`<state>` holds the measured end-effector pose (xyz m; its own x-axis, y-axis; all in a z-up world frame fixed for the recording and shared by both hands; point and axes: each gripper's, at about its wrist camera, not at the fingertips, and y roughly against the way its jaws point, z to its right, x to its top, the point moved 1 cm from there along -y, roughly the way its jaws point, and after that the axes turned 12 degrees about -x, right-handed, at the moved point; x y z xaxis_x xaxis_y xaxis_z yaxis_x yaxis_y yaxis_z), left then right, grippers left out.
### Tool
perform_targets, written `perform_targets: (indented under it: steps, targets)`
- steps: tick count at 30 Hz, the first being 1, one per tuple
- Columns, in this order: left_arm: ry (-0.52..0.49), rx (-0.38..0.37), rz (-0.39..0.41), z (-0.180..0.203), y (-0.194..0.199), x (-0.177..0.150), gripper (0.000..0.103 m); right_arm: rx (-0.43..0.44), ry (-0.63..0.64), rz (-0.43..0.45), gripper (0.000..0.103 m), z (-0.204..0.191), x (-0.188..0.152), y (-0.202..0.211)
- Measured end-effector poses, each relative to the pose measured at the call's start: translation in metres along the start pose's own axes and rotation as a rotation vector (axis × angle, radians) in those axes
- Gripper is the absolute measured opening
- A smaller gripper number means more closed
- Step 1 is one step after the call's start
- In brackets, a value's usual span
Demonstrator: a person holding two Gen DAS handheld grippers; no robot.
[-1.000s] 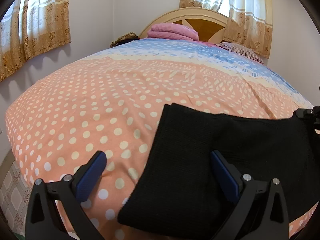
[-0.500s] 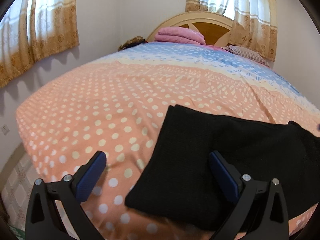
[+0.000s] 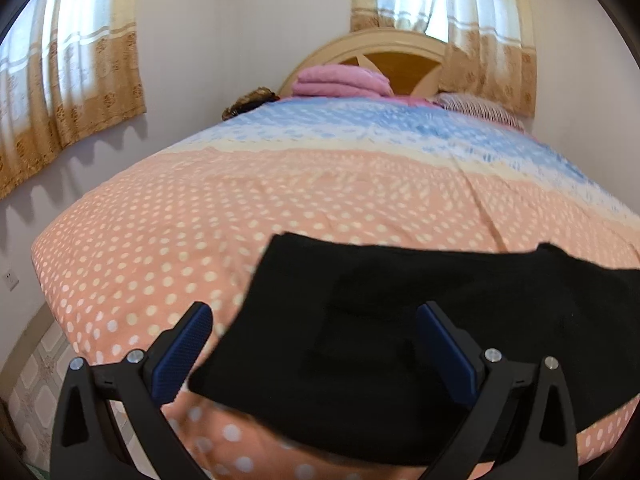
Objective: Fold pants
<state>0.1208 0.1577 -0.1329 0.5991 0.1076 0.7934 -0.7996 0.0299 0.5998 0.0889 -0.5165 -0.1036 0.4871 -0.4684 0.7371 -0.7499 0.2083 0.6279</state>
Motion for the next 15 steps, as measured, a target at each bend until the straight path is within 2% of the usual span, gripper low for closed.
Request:
perform_targets:
  steps: [3,6,9,15]
  targets:
    - [-0.005,-0.001,-0.028,0.004,-0.008,-0.001,0.103,-0.020,-0.093,-0.010,0.053,0.043,0.005,0.000]
    - [0.014,0.005,-0.042,0.004,-0.013,-0.004,0.103,-0.009,-0.157,-0.029,0.053,0.065,0.003,-0.005]
    - [0.020,0.026,-0.063,0.001,-0.020,-0.007,0.103,0.057,-0.188,-0.079,0.053,0.074,-0.004,-0.015]
    - [0.012,0.037,-0.060,0.002,-0.019,-0.010,0.103,0.110,-0.162,-0.094,0.053,0.069,-0.015,-0.016]
